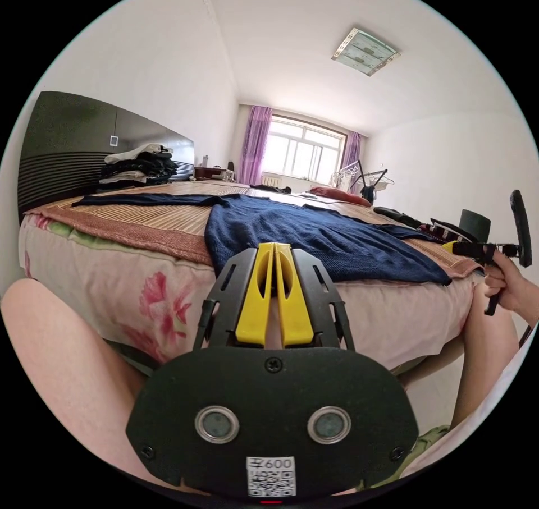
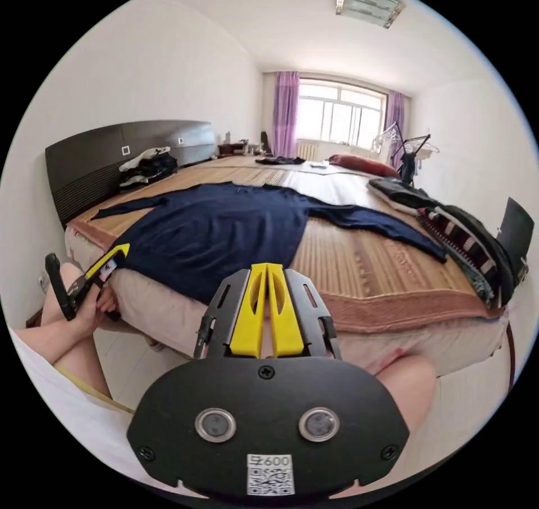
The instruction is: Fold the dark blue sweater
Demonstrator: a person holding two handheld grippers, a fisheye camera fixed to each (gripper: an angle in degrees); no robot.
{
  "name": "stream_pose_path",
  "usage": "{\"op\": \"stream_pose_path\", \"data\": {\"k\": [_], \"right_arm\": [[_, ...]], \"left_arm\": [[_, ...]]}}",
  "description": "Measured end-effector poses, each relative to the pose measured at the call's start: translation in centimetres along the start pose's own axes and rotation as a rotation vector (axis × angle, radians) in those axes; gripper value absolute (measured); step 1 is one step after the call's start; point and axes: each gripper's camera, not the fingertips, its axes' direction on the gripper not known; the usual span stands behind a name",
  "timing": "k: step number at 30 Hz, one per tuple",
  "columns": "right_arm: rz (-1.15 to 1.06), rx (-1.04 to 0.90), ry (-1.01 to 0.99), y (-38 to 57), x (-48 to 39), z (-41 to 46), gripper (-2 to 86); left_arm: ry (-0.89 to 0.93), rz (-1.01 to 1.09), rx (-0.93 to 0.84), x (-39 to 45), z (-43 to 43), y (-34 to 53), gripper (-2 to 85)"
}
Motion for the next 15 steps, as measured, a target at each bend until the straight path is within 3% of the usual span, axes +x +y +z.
{"op": "stream_pose_path", "data": {"k": [3, 8, 11, 15], "right_arm": [[0.077, 0.073, 0.031, -5.3, 10.3, -1.1, 5.5], [0.431, -0.235, 0.18, -11.5, 31.8, 5.8, 11.5], [0.511, -0.382, 0.272, -12.7, 37.3, 9.1, 10.8], [0.446, -0.462, 0.232, -13.5, 38.8, 11.5, 7.1]], "left_arm": [[-0.004, -0.008, 0.006, -0.5, -0.3, -0.2, 0.5], [-0.006, -0.003, -0.002, -1.2, -0.7, -0.9, 0.6], [-0.016, 0.004, -0.004, -1.5, -1.1, -1.2, 0.8], [-0.031, 0.003, -0.012, -1.8, -1.7, -1.8, 0.9]]}}
